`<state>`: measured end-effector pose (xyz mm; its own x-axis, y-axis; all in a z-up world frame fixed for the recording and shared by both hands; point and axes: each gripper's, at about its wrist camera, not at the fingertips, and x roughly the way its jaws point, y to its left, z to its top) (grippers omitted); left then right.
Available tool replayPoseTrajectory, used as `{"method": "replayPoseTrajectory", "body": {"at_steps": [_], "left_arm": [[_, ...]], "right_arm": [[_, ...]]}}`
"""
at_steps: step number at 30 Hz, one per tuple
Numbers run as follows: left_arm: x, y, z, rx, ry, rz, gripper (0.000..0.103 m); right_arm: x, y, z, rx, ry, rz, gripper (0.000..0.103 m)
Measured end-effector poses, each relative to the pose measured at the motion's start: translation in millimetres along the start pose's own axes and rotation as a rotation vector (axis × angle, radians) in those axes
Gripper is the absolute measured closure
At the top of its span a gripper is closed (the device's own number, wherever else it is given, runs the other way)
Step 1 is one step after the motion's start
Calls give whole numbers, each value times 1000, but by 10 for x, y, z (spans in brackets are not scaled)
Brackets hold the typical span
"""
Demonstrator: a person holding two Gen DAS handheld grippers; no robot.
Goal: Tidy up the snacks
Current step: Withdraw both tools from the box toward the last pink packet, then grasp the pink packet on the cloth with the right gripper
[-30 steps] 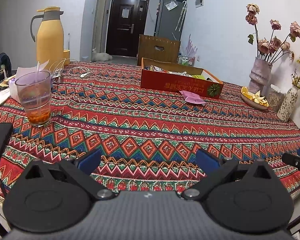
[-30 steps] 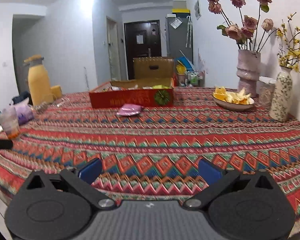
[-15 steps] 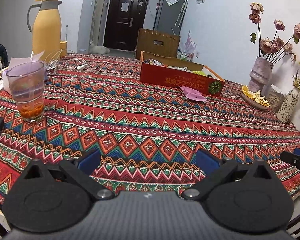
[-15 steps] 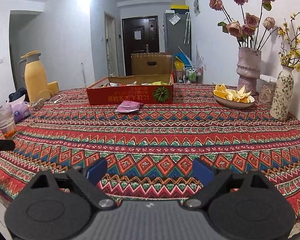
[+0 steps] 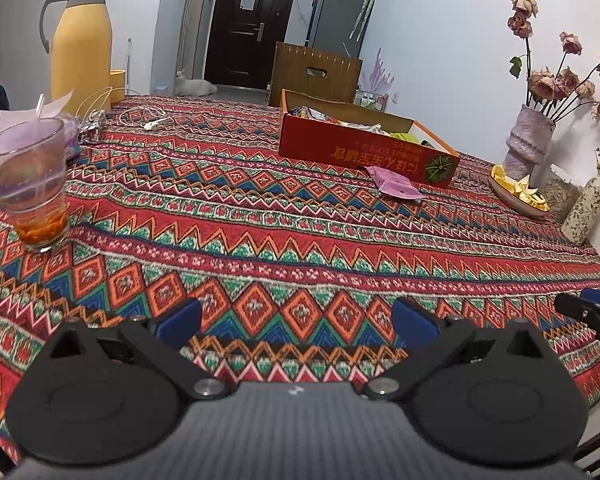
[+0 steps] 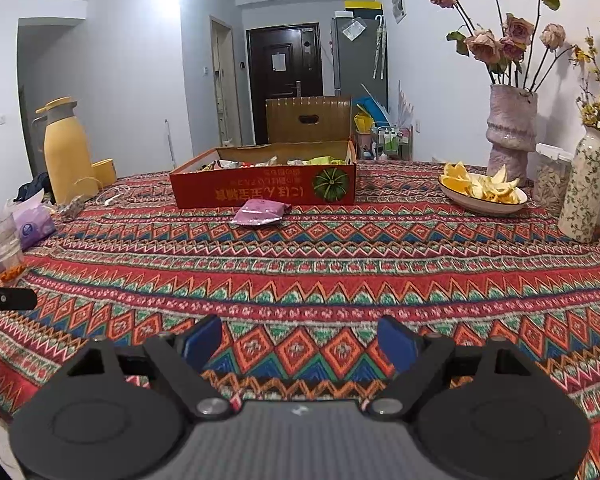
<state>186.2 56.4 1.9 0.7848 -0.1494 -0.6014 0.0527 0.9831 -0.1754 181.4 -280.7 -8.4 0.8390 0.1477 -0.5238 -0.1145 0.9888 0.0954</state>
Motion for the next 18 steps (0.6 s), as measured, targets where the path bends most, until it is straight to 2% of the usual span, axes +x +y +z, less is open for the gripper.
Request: {"method": "replayPoseTrajectory", "body": {"at_steps": [9, 12, 14, 18], "left_arm": [[459, -121, 426, 81, -8, -17, 0], [682, -205, 625, 102, 10, -54, 1], [816, -284, 792, 135, -7, -77, 1], [1104, -406, 1080, 210, -57, -58, 1]], "right_arm": [[558, -88, 295, -1, 24, 2, 23], [800, -125, 448, 17, 51, 40, 23], [972, -124, 589, 4, 53, 71, 23], [1389, -70, 868, -28, 75, 113, 23]]}}
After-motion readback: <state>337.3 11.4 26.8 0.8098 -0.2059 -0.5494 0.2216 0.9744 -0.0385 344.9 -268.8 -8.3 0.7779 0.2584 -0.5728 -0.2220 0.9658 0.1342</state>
